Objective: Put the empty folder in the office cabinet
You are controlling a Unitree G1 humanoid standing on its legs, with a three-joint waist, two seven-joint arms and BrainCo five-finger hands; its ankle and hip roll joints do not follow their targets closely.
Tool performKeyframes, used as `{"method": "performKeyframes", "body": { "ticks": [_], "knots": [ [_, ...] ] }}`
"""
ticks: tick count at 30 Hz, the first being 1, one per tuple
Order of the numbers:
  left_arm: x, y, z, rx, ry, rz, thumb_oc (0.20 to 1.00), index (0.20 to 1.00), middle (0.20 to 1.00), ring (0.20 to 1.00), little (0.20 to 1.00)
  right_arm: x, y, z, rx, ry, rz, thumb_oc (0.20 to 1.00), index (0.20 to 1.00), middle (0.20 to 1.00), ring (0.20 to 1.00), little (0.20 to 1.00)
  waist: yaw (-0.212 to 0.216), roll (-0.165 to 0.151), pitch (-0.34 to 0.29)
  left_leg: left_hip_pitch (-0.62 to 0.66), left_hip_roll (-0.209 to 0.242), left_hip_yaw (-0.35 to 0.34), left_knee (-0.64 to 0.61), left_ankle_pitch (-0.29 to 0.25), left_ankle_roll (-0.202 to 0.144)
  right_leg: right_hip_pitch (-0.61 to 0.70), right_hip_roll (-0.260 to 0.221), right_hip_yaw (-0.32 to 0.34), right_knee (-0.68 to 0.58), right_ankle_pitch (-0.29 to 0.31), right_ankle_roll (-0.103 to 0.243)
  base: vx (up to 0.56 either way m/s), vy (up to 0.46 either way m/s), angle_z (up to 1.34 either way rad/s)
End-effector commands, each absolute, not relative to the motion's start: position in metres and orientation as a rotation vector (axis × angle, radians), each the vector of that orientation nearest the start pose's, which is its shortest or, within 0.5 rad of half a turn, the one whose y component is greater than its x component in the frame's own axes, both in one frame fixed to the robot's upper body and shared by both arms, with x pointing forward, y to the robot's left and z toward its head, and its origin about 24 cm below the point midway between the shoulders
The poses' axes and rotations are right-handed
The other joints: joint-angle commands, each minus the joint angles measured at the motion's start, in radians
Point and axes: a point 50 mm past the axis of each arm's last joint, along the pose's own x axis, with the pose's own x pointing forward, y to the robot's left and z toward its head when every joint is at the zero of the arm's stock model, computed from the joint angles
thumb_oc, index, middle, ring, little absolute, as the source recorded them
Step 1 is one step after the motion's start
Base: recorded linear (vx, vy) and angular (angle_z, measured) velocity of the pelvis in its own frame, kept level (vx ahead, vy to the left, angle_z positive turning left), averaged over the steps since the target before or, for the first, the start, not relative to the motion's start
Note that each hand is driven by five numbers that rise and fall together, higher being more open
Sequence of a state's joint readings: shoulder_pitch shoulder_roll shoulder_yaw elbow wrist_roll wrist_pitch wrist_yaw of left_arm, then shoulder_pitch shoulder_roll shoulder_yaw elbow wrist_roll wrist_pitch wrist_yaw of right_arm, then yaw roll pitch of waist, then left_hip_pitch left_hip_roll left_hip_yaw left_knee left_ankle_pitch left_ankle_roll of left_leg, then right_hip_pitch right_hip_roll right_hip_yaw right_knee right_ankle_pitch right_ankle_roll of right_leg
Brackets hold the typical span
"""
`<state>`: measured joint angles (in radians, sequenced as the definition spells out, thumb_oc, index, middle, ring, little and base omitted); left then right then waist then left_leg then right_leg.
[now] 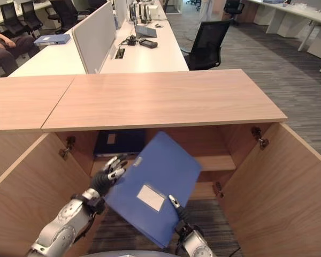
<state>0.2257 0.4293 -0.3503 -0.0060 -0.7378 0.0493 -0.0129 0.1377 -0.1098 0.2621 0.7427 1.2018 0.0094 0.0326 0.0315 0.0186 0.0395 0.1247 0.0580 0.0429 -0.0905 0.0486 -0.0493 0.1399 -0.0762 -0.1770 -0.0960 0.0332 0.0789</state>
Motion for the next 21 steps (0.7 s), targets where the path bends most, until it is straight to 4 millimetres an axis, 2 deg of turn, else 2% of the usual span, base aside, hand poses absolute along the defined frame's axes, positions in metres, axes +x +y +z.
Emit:
{"method": "performKeyframes", "body": {
  "ticks": [1,6,15,16,17,18,20,21],
  "knots": [
    [0.175,0.185,-0.032,-0.359,0.461,-0.107,1.000,1.000,1.000,1.000,1.000,0.164,-0.141,-0.111,1.048,0.673,-0.256,0.200,0.200,0.200,0.200,0.200,-0.012,-0.034,0.028,0.017,0.001,-0.045,0.003,-0.097,-0.008,0.015,0.013,-0.017,0.009,-0.073,0.010,-0.01,-0.035,-0.03],
    [0.152,0.204,-0.062,-0.271,0.596,0.067,1.000,1.000,1.000,1.000,1.000,0.167,-0.156,-0.111,1.007,0.669,-0.307,0.200,0.200,0.200,0.200,0.200,-0.008,-0.032,0.031,0.006,0.012,-0.052,0.003,-0.085,-0.015,0.011,0.025,-0.017,0.009,-0.080,-0.001,-0.01,-0.057,0.03],
    [0.146,0.198,-0.074,-0.281,0.654,0.079,1.000,1.000,1.000,1.000,1.000,0.186,-0.163,-0.100,0.978,0.597,-0.302,0.200,0.200,0.200,0.200,0.200,-0.008,-0.035,0.041,-0.006,0.069,-0.063,0.003,-0.052,-0.042,0.001,0.080,0.000,0.009,-0.107,-0.037,-0.01,-0.128,0.03],
    [0.152,0.193,-0.072,-0.313,0.640,0.081,1.000,1.000,1.000,1.000,1.000,0.197,-0.168,-0.091,0.948,0.551,-0.282,0.200,0.200,0.200,0.200,0.200,0.000,-0.047,0.094,-0.107,0.047,-0.060,0.208,-0.077,-0.028,0.000,0.066,0.003,0.027,-0.109,-0.059,-0.13,-0.188,0.01],
    [0.154,0.191,-0.071,-0.316,0.633,0.076,1.000,1.000,1.000,1.000,1.000,0.200,-0.170,-0.088,0.942,0.535,-0.276,0.200,0.200,0.200,0.200,0.200,0.003,-0.046,0.114,-0.143,0.030,-0.057,0.263,-0.068,-0.023,-0.007,0.056,-0.007,0.045,-0.116,-0.066,-0.15,-0.101,0.03],
    [0.154,0.191,-0.071,-0.316,0.633,0.075,1.000,1.000,1.000,1.000,1.000,0.200,-0.171,-0.088,0.942,0.534,-0.276,0.200,0.200,0.200,0.200,0.200,0.004,-0.044,0.116,-0.146,0.031,-0.058,0.273,-0.074,-0.023,-0.006,0.058,-0.007,0.047,-0.118,-0.066,-0.06,0.001,0.00],
    [0.157,0.190,-0.071,-0.317,0.629,0.071,1.000,1.000,1.000,1.000,1.000,0.207,-0.173,-0.082,0.930,0.505,-0.264,0.200,0.200,0.200,0.200,0.200,0.013,-0.039,0.127,-0.239,-0.021,-0.076,0.337,-0.027,-0.004,-0.020,0.044,-0.019,0.064,-0.127,-0.072,0.00,0.035,-0.19],
    [0.155,0.189,-0.073,-0.312,0.639,0.068,1.000,1.000,1.000,1.000,1.000,0.208,-0.174,-0.081,0.926,0.501,-0.258,0.200,0.200,0.200,0.200,0.200,0.016,-0.041,0.124,-0.274,-0.049,-0.070,0.324,-0.040,0.005,-0.022,0.036,-0.019,0.064,-0.130,-0.066,0.12,0.100,0.15]
  ]
}}
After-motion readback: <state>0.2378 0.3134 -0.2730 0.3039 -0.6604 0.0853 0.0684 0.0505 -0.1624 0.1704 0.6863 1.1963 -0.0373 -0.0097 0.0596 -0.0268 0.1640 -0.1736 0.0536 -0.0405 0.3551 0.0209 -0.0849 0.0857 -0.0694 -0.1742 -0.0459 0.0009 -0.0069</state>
